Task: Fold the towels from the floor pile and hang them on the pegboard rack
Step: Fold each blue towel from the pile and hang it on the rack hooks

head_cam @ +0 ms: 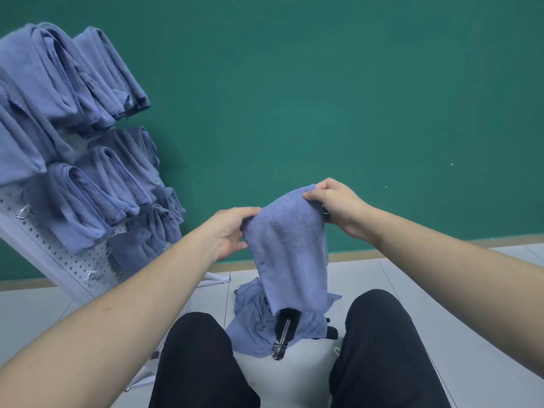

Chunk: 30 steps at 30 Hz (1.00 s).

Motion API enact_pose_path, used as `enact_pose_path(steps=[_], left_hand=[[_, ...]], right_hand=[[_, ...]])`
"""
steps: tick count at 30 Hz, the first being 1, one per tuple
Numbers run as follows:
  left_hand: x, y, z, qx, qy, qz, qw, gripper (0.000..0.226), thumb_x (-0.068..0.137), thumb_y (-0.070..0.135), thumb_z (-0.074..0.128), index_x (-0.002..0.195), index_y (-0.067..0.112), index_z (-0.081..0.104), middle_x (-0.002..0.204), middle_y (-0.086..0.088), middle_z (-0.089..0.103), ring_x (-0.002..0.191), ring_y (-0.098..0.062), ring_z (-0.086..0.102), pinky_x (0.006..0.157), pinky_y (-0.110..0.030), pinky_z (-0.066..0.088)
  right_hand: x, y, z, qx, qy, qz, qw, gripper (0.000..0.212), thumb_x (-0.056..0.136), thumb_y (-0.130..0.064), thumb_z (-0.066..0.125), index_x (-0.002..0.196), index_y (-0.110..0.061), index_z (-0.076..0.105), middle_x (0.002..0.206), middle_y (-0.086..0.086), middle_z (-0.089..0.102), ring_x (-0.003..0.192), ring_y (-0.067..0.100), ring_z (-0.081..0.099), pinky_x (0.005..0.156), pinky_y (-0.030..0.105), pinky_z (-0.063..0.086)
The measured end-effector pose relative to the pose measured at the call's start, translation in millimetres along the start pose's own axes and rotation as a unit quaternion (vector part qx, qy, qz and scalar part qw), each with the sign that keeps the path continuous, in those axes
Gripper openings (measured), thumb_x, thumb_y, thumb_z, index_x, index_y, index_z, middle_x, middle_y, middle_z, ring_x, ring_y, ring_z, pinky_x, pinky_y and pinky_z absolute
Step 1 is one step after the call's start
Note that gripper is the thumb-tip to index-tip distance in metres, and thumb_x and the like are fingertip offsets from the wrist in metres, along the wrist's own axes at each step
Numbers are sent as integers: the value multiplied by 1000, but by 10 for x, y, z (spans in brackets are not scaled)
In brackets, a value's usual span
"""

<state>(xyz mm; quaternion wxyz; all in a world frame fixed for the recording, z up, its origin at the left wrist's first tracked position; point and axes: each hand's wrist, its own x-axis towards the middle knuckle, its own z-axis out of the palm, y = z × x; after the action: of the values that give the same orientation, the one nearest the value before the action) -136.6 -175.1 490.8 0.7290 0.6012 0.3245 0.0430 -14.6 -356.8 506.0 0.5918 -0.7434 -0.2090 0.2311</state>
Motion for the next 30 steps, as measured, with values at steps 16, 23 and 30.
enact_pose_path(steps=[16, 23, 30], left_hand=[[-30, 54, 5, 250, 22, 161, 955, 44, 73, 6, 84, 110, 26, 74, 104, 3, 74, 99, -13, 67, 100, -27, 51], [-77, 96, 10, 407, 53, 216, 886, 37, 80, 15, 81, 116, 21, 73, 102, 12, 68, 92, -5, 61, 75, -12, 41], [-78, 140, -41, 456, 66, 263, 847, 6, 87, 25, 75, 83, 20, 76, 79, 5, 68, 69, -11, 52, 58, -15, 39]], right_hand=[[20, -97, -96, -153, -63, 37, 986, 29, 98, -15, 43, 105, -22, 70, 106, -5, 66, 98, 14, 61, 90, 33, 54], [2, -120, -135, -223, -144, 14, 964, 36, 79, -18, 82, 113, -15, 70, 107, 2, 73, 97, 14, 67, 92, 27, 54], [53, -84, -186, -325, -70, -21, 943, 12, 83, -25, 77, 93, -20, 73, 87, -1, 72, 77, 14, 66, 84, 32, 56]])
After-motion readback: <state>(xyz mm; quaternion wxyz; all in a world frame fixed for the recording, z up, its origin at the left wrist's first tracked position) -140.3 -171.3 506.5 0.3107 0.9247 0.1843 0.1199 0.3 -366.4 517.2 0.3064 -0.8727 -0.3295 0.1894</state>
